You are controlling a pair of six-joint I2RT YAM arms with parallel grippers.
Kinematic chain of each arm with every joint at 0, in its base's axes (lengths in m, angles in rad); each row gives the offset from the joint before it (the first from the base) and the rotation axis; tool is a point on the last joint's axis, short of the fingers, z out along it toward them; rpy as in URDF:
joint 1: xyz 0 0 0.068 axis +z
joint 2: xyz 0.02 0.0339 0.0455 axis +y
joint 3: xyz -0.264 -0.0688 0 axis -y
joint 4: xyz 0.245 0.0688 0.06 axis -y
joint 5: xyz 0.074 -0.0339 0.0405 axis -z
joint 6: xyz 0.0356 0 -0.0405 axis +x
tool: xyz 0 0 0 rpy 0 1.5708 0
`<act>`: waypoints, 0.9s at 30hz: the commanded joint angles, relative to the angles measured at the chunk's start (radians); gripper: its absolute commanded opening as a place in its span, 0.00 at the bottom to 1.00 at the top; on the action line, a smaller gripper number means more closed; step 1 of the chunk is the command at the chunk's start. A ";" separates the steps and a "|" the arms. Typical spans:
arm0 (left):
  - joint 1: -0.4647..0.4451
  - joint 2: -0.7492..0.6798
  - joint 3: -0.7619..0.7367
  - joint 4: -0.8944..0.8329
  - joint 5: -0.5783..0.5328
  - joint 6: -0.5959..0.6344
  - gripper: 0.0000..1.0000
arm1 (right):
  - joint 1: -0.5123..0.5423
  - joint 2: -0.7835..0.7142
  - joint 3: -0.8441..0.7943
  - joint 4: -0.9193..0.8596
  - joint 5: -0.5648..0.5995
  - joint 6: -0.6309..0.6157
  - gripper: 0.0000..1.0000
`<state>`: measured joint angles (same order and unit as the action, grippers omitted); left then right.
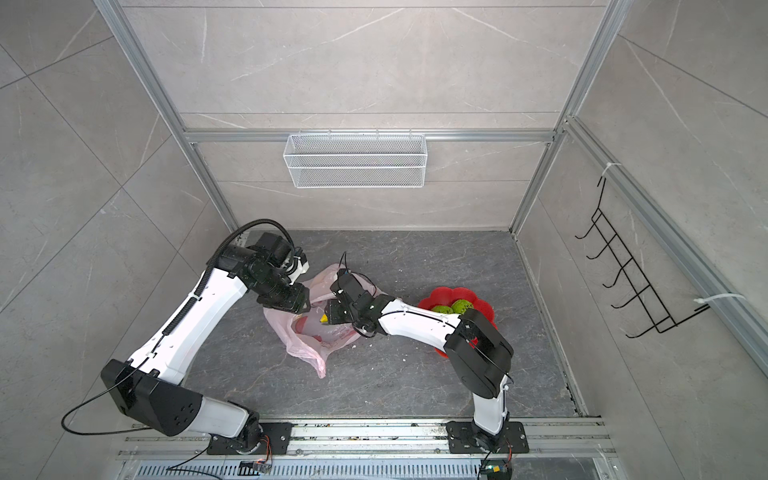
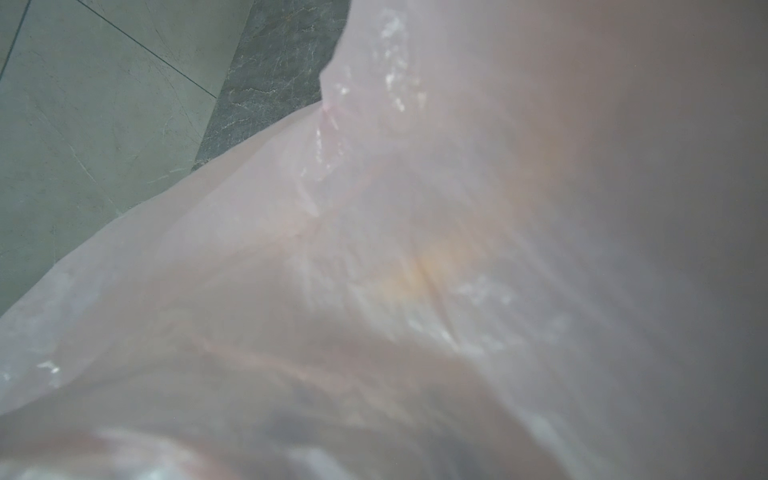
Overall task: Take the fake fruits out of the plastic bag
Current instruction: 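Reach the right gripper into the bag while the left gripper lifts the bag edge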
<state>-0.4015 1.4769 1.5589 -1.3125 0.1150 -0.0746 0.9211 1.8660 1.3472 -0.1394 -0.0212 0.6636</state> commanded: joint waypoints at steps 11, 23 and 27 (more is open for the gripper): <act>-0.056 0.084 -0.057 0.002 -0.124 -0.004 0.20 | -0.007 -0.049 -0.064 0.094 -0.015 0.043 0.47; -0.056 -0.024 -0.025 0.139 -0.231 -0.043 0.00 | -0.006 -0.104 -0.167 0.092 0.013 0.051 0.47; -0.056 -0.066 -0.018 0.152 -0.236 -0.041 0.00 | -0.006 -0.086 -0.161 0.105 0.014 0.059 0.47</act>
<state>-0.4583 1.4639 1.5024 -1.1904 -0.1001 -0.1017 0.9203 1.7908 1.1900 -0.0517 -0.0250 0.7082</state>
